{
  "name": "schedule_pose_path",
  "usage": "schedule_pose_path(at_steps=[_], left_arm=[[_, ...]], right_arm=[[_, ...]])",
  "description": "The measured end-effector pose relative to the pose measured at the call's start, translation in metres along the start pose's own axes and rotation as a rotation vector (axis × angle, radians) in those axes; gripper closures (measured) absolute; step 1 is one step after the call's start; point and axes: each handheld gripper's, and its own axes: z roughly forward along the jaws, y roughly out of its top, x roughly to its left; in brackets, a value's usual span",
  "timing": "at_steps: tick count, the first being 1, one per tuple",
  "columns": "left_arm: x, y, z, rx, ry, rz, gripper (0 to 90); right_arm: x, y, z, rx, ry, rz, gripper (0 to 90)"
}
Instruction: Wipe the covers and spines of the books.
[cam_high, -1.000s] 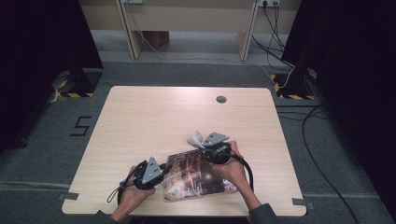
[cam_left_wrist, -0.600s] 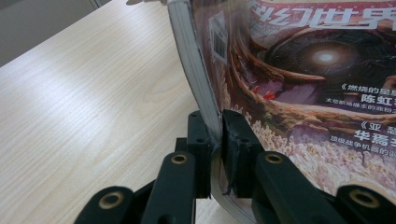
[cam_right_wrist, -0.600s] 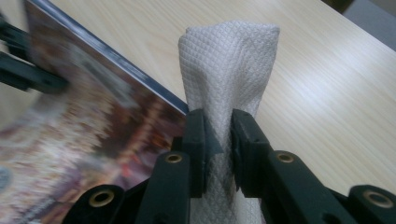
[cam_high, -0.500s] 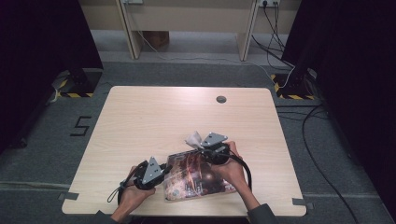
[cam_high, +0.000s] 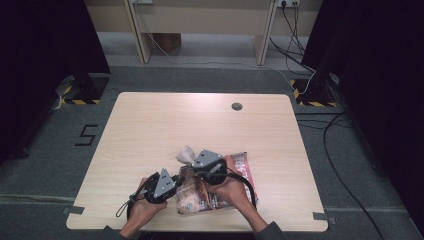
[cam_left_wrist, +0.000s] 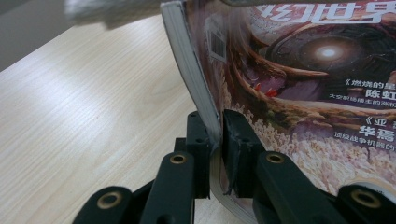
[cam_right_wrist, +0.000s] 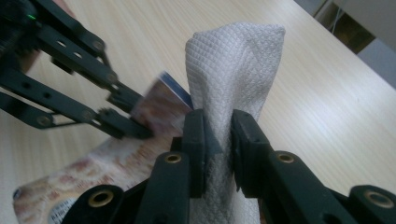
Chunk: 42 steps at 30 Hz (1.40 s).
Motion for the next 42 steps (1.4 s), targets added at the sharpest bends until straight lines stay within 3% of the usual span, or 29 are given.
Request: schedule_pose_path(at_steps=[3,10,15,19,30,32,42], left_arm=[[0.0,0.001,0.0,0.001,0.001,0.003,80.8],[-0.001,0.001,-0.001,-0.002,0.001,0.009,80.7],[-0.001,0.001,-0.001,-0.009,0.001,0.006,80.2],[-0.002,0.001,-0.002,-0.001,0.002,0.014,80.1],[-0.005,0.002,-0.003,-0.01,0.013,0.037,80.2],[-0.005,0.002,-0.003,-0.005,0.013,0.045,80.4],[-0.005,0.002,-0.003,-0.003,0.01,0.045,79.9]], right_arm=[[0.01,0.009,0.0,-0.019,0.013,-0.028,76.9],[0.014,0.012,-0.001,-0.029,0.02,-0.056,77.0],[0.004,0.007,-0.001,-0.004,-0.005,-0.042,77.1],[-0.005,0.0,0.0,0.013,-0.002,0.017,77.1],[0.024,0.021,-0.005,-0.028,0.032,-0.086,76.8],[0.022,0.02,-0.005,-0.028,0.036,-0.093,76.9],[-0.006,0.0,-0.003,0.032,0.033,-0.012,76.9]])
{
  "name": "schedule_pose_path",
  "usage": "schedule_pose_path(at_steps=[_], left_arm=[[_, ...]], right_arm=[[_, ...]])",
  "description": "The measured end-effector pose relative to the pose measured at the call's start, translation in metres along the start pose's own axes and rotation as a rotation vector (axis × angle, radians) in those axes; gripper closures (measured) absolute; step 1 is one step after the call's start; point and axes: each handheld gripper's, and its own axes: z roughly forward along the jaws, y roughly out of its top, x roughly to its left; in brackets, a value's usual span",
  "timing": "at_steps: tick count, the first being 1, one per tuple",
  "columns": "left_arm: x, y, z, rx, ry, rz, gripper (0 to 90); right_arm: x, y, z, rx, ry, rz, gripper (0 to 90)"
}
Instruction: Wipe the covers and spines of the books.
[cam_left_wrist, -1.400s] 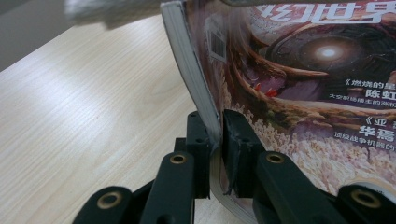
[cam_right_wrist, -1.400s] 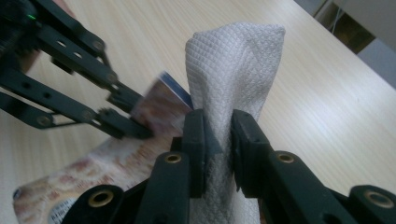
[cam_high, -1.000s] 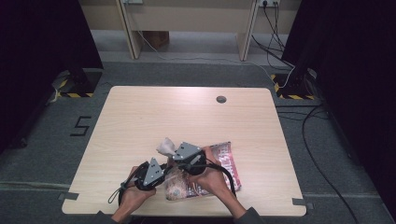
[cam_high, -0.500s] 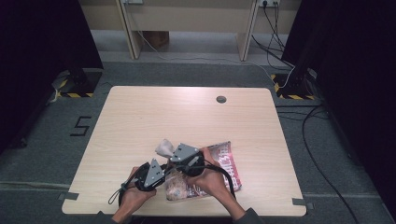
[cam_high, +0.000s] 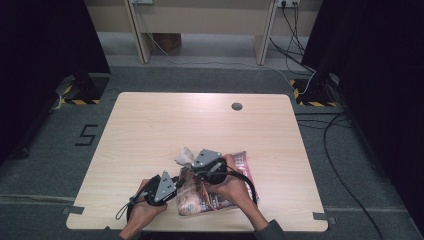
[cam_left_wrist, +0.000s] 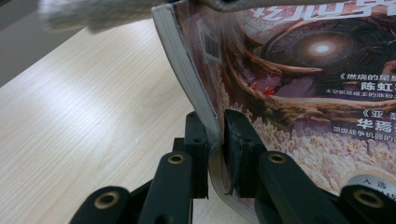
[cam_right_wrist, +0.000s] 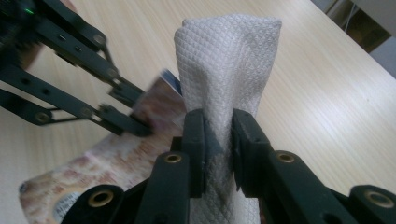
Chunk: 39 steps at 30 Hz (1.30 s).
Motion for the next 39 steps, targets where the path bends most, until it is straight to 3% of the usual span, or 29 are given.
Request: schedule_pose_path(at_steps=[6,9,11,13,15,22,30,39], left_arm=[[0.0,0.001,0.0,-0.002,0.002,0.0,79.7],[0.0,0.001,-0.001,-0.002,0.008,0.005,79.6],[0.0,0.001,0.0,-0.002,0.011,0.011,79.6],[-0.001,0.001,0.0,-0.003,0.012,0.011,79.6],[-0.001,0.001,0.0,-0.006,0.014,0.009,79.5],[-0.001,0.002,0.0,0.001,0.016,0.014,79.4],[-0.002,0.002,0.0,0.002,0.018,0.017,79.2],[-0.001,0.002,0.0,-0.002,0.02,0.021,78.8]], right_arm=[[-0.015,-0.014,-0.001,0.045,-0.038,0.031,76.9],[-0.015,-0.015,-0.002,0.046,-0.037,0.048,76.8],[-0.01,-0.01,-0.003,0.05,-0.051,0.0,76.5],[-0.002,-0.004,-0.003,0.038,-0.033,-0.005,76.5],[0.005,0.003,-0.003,0.026,-0.031,-0.044,76.4],[0.022,0.016,-0.002,-0.016,-0.004,-0.092,76.3],[0.013,0.011,-0.001,-0.02,0.031,-0.049,76.3],[0.004,0.004,-0.002,0.018,-0.006,-0.031,76.3]])
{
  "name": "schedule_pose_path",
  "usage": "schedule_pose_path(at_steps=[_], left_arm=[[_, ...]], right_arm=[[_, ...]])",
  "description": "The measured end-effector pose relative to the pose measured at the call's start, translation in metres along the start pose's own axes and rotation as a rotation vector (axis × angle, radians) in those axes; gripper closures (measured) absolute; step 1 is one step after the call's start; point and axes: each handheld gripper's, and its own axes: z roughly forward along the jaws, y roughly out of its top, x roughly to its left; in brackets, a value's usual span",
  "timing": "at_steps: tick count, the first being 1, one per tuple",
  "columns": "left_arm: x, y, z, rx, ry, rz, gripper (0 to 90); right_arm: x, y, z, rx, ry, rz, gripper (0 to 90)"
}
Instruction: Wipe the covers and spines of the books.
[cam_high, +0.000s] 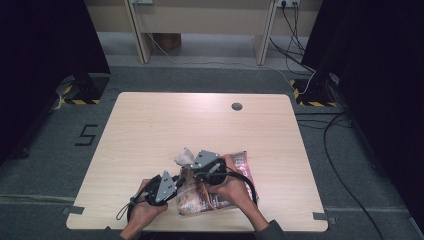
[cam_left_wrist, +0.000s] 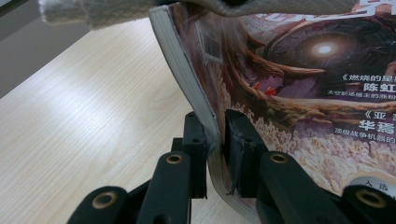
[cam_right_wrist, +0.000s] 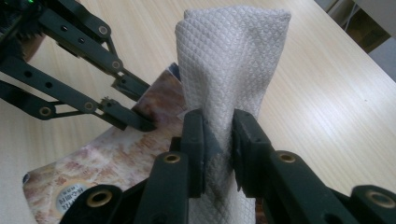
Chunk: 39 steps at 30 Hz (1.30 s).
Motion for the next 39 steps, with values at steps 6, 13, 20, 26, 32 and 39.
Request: schedule_pose_path(at_steps=[6,13,20,26,32,39], left_arm=[[0.0,0.0,0.0,-0.001,0.006,-0.003,78.6],[-0.001,0.0,-0.001,-0.004,0.007,-0.001,78.6],[-0.001,0.001,-0.001,-0.002,0.006,0.007,78.6],[-0.002,0.002,-0.001,-0.006,0.012,0.02,78.6],[-0.002,0.002,-0.001,-0.008,0.019,0.031,78.6],[-0.004,0.003,-0.002,-0.008,0.026,0.039,78.5]], right_arm=[[0.005,0.004,0.0,0.004,-0.028,-0.03,76.1],[0.013,0.011,0.0,-0.016,-0.009,-0.044,75.8],[0.012,0.01,0.0,-0.015,-0.012,-0.045,76.0],[0.008,0.01,-0.002,-0.01,-0.014,-0.048,76.2],[0.002,0.005,-0.002,0.023,-0.039,-0.036,76.5],[0.012,0.012,-0.004,0.013,-0.035,-0.066,76.6]])
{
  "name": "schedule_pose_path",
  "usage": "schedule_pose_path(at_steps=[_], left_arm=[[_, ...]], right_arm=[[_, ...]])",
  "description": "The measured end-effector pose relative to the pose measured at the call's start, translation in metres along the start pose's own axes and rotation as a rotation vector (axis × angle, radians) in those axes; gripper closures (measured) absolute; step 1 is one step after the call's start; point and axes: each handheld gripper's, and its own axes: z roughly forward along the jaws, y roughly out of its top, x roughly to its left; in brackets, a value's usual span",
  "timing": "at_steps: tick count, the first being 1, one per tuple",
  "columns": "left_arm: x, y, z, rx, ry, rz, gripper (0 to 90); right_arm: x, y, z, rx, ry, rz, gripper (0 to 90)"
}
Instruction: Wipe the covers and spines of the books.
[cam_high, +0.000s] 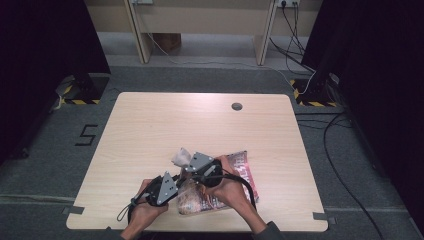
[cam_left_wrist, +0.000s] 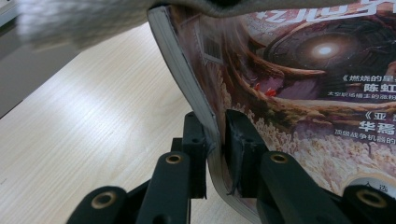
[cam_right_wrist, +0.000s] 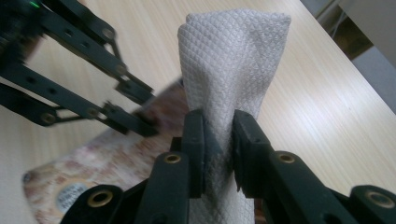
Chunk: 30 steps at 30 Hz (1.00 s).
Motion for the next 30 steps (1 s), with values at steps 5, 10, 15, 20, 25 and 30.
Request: schedule_pose_path(at_steps=[5,10,15,20,25,30], left_arm=[[0.0,0.001,0.0,-0.001,0.001,0.006,78.7],[0.0,0.0,0.0,0.0,-0.001,0.007,78.7],[0.0,0.0,0.0,-0.001,-0.003,0.007,78.6],[0.0,0.0,0.0,0.002,-0.005,0.007,78.5],[0.001,0.0,0.0,0.002,-0.003,0.011,78.4],[0.001,0.001,-0.001,-0.005,-0.003,0.007,78.0]], right_arm=[[0.004,0.004,-0.002,-0.013,0.006,-0.016,76.6],[0.001,0.001,-0.001,-0.005,0.011,-0.008,76.7],[-0.009,-0.008,0.0,0.013,0.011,0.02,76.6],[-0.02,-0.017,0.001,0.029,0.008,0.047,76.7],[-0.029,-0.026,0.003,0.05,0.0,0.076,76.6],[-0.036,-0.035,0.005,0.083,-0.037,0.114,76.7]])
